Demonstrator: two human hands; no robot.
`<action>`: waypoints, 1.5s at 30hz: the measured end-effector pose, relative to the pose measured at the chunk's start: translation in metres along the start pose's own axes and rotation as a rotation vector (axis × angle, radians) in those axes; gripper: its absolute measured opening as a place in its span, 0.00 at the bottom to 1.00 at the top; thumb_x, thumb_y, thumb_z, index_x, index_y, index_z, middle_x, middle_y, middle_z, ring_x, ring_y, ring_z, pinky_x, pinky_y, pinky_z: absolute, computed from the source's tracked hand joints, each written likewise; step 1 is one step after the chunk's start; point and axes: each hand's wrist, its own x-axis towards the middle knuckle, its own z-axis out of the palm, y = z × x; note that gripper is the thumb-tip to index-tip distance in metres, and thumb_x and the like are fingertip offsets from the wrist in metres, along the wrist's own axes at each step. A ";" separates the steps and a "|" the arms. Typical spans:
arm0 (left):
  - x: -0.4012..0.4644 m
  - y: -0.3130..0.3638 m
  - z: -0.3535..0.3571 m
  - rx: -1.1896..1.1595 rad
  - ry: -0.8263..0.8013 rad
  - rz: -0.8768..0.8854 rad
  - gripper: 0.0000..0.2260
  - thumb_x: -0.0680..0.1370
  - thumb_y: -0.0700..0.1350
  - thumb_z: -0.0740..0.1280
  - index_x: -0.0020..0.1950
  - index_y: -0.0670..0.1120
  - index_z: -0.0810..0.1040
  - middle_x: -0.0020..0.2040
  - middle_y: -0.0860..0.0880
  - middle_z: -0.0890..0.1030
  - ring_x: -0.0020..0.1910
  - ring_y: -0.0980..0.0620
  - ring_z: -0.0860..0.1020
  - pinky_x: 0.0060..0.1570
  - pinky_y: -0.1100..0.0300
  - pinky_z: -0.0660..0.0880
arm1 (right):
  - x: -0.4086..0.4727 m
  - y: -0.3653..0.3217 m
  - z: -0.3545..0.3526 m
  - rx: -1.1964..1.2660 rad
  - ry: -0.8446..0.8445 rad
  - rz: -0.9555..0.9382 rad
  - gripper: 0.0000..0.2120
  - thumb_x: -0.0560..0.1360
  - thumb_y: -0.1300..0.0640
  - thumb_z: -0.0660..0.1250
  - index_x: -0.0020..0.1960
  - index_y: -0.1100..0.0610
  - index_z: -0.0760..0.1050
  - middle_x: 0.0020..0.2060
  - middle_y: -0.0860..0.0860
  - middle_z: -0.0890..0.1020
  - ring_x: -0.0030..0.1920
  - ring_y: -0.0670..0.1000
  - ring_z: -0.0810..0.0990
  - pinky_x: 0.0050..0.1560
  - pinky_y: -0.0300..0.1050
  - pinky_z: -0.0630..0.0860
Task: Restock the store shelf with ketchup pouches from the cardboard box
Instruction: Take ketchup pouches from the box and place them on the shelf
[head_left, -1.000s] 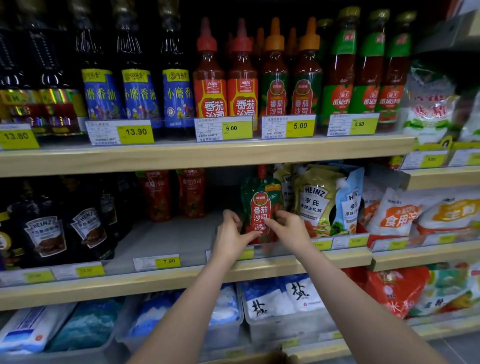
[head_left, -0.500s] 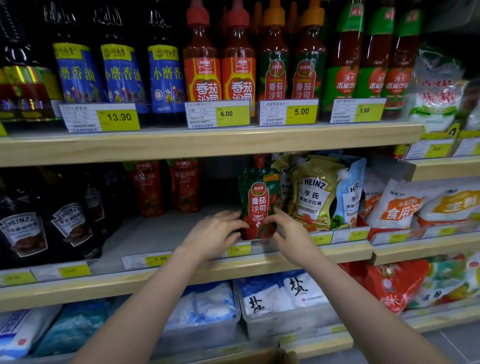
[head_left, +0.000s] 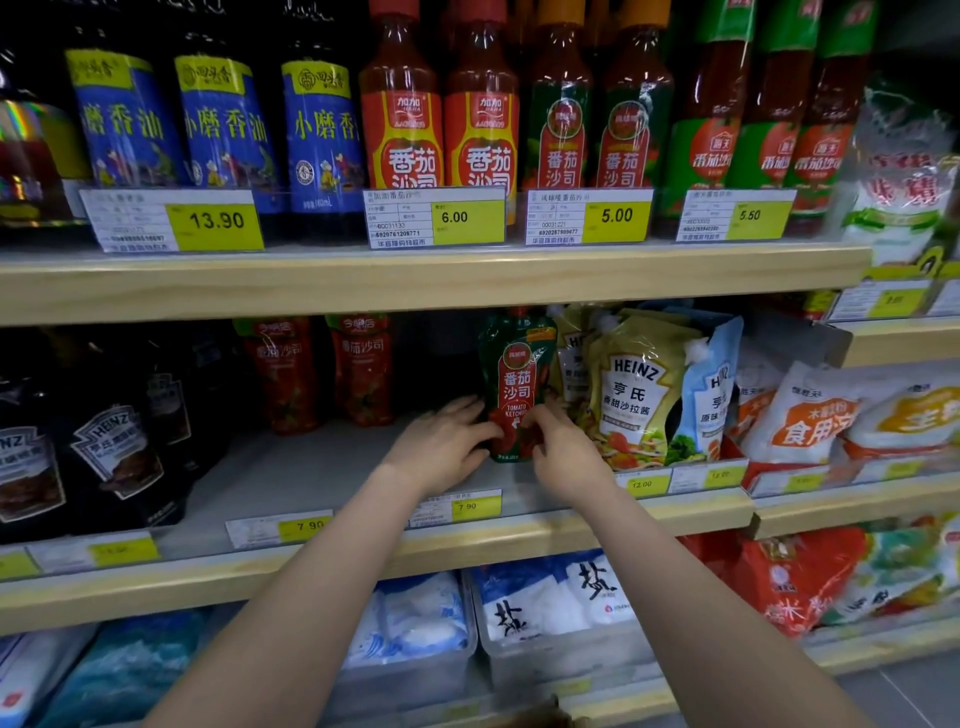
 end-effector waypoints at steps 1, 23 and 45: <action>-0.001 0.003 -0.003 -0.005 -0.008 -0.015 0.16 0.80 0.52 0.57 0.68 0.56 0.69 0.76 0.49 0.60 0.75 0.49 0.54 0.69 0.47 0.62 | -0.001 -0.001 -0.001 0.002 -0.008 -0.001 0.17 0.72 0.67 0.57 0.60 0.58 0.69 0.65 0.57 0.69 0.58 0.60 0.74 0.58 0.54 0.73; -0.216 0.113 0.220 -0.774 -0.222 -0.158 0.12 0.76 0.45 0.65 0.60 0.51 0.77 0.54 0.56 0.79 0.53 0.62 0.76 0.53 0.70 0.71 | -0.292 0.100 0.093 0.034 -0.274 0.249 0.25 0.78 0.55 0.60 0.73 0.54 0.59 0.71 0.51 0.65 0.69 0.51 0.66 0.63 0.29 0.55; -0.215 0.101 0.299 -0.683 -0.831 -0.242 0.07 0.71 0.47 0.73 0.46 0.51 0.77 0.43 0.52 0.78 0.44 0.54 0.78 0.46 0.59 0.75 | -0.313 0.109 0.132 -0.035 -0.198 0.341 0.25 0.80 0.52 0.53 0.75 0.43 0.49 0.58 0.52 0.78 0.51 0.50 0.80 0.44 0.34 0.69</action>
